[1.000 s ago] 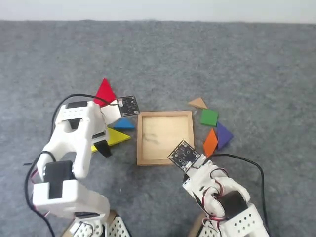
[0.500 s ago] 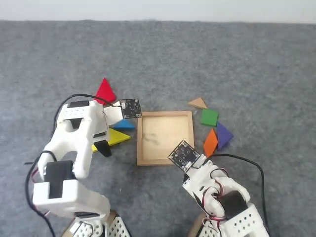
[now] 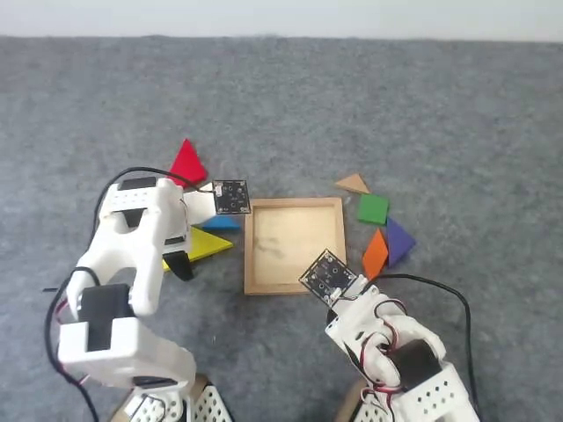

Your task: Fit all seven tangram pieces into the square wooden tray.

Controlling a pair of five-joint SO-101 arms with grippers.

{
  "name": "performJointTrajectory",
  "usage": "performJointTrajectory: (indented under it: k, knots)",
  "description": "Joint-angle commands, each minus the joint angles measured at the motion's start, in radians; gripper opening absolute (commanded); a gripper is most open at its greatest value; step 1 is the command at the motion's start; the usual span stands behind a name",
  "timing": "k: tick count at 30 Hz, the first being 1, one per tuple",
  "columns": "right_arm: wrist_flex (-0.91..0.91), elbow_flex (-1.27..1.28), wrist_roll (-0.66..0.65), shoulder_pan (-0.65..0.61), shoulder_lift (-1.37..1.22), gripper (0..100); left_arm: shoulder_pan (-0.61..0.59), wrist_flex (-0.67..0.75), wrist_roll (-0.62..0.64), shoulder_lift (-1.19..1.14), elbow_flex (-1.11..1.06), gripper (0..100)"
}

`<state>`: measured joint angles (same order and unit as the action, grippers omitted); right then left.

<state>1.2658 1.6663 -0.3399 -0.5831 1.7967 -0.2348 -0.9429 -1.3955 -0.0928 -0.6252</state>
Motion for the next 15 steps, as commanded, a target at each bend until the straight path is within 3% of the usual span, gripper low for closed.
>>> performJointTrajectory:
  k: [1,4,11,15]
  knots:
    - [-0.018,0.017,-0.008,0.001,0.015,0.9,0.012,-0.015,-0.012,0.006,0.048,38]
    - [-0.018,0.017,-0.008,0.001,0.015,0.9,0.012,-0.055,-0.046,-0.015,0.077,38]
    - [-0.018,0.017,-0.008,0.001,0.015,0.9,0.000,-0.333,-0.008,-0.259,0.404,39]
    - [-0.018,0.015,-0.008,0.001,0.015,0.9,-0.011,-0.354,-0.005,-0.264,0.418,39]
